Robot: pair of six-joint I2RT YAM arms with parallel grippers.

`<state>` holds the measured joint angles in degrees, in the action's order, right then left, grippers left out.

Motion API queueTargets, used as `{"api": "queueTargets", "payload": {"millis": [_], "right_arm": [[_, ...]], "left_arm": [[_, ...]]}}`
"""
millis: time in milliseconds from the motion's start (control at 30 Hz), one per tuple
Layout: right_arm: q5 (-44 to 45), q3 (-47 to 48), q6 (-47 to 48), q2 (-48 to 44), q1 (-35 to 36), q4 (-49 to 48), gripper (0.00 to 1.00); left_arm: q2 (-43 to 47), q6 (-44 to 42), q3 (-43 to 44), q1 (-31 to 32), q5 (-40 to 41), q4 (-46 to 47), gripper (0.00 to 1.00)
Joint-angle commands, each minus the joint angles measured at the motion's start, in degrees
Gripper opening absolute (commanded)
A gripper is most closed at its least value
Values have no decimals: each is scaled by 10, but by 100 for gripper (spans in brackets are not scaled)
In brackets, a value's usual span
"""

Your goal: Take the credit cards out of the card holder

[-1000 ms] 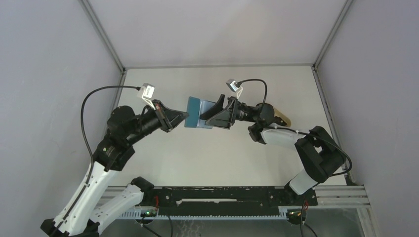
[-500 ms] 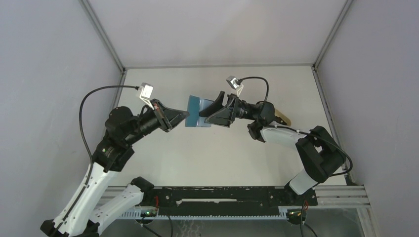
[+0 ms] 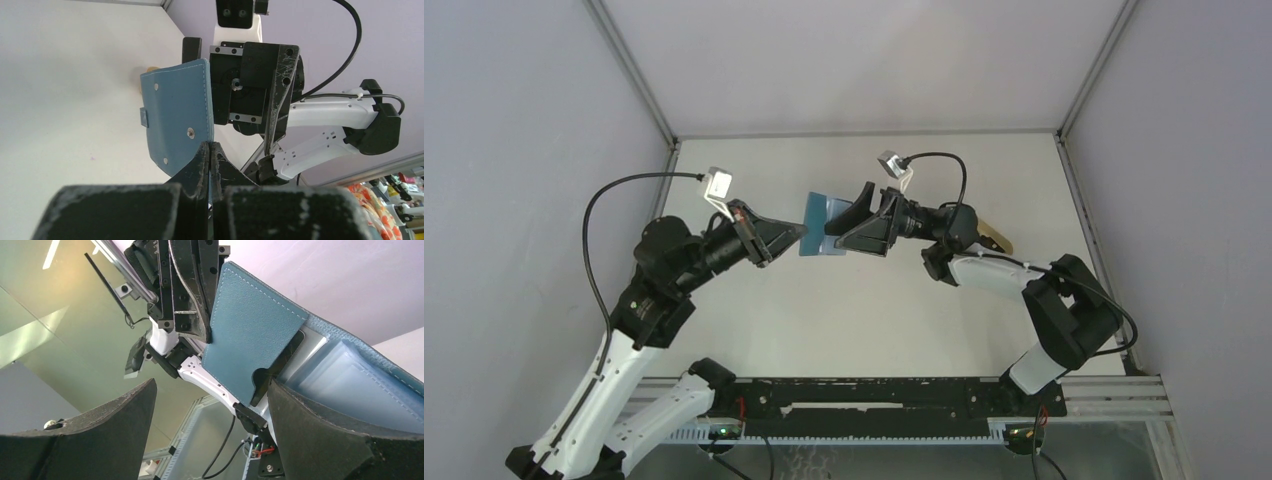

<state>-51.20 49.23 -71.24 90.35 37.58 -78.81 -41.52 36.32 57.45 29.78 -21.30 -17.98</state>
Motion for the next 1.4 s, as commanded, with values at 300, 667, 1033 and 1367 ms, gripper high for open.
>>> {"api": "queueTargets", "payload": {"millis": [300,667,1033,1367], "right_arm": [[-7,34,-9,-6,14,-37,88],[-14,14,-6,-36,14,-36,77],[-10,14,14,-42,15,4,41],[18,23,118,-63,35,167,59]], "left_arm": [[9,4,3,1,-7,22,0],[22,-22,4,-24,32,-25,0],[24,-33,-2,-31,46,-37,0],[31,-22,-1,-31,22,-15,0]]}}
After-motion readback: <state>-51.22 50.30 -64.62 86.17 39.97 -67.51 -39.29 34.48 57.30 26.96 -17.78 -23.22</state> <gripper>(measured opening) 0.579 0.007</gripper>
